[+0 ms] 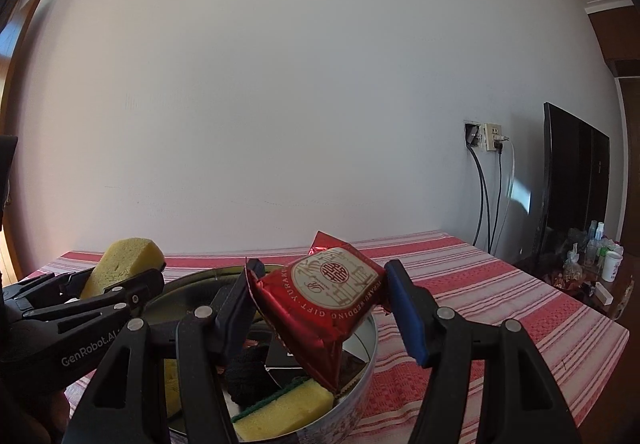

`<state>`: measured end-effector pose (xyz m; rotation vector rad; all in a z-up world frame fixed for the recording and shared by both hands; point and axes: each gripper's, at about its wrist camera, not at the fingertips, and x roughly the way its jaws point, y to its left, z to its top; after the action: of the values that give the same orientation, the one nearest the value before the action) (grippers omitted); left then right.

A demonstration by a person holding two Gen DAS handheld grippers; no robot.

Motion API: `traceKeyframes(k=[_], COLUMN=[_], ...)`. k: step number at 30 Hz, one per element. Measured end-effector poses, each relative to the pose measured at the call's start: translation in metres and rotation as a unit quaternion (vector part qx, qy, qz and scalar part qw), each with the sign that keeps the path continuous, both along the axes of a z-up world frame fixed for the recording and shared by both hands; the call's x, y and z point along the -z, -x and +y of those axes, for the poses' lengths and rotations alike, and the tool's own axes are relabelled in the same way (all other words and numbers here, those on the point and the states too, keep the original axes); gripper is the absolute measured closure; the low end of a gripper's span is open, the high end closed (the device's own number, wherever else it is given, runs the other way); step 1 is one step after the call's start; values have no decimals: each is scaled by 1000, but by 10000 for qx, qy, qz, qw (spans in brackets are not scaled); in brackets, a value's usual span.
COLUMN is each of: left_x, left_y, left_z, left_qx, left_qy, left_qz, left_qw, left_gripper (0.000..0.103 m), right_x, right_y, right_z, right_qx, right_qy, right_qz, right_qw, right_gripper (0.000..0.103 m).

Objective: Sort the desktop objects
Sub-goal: 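Lift the yellow sponge and red packet and carry them over the tin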

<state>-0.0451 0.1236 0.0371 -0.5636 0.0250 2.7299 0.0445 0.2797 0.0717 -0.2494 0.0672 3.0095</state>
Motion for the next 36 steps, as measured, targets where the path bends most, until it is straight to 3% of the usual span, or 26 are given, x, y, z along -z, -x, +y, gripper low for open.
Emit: traceKeyframes(k=[13,22,25,31,36], left_x=[5,8,2,-12,-11], left_y=[14,19,20,33,38], left_z=[34,40,27,-15,-22], left_qx=[310,315,303,-179,-217], left_qy=[2,-61,-104,-326,-408], left_qz=[-340,-431,-368,-322,-390], left_qw=[9989,9986,9988,9988,9982], left_gripper=[53,53,53,53,53], right_x=[-10,-21,-24,-29,-33], right_y=[29,61,69,74,90], right_z=[26,26,23,25,21], right_qx=[177,-251,-369,-363,-556], right_qy=[-137,7,77,-119,-94], right_qz=[-107,-279,-342,-374,-603], right_qw=[9997,9993,9987,9986,9966], right_gripper=[39,39,39,39,39])
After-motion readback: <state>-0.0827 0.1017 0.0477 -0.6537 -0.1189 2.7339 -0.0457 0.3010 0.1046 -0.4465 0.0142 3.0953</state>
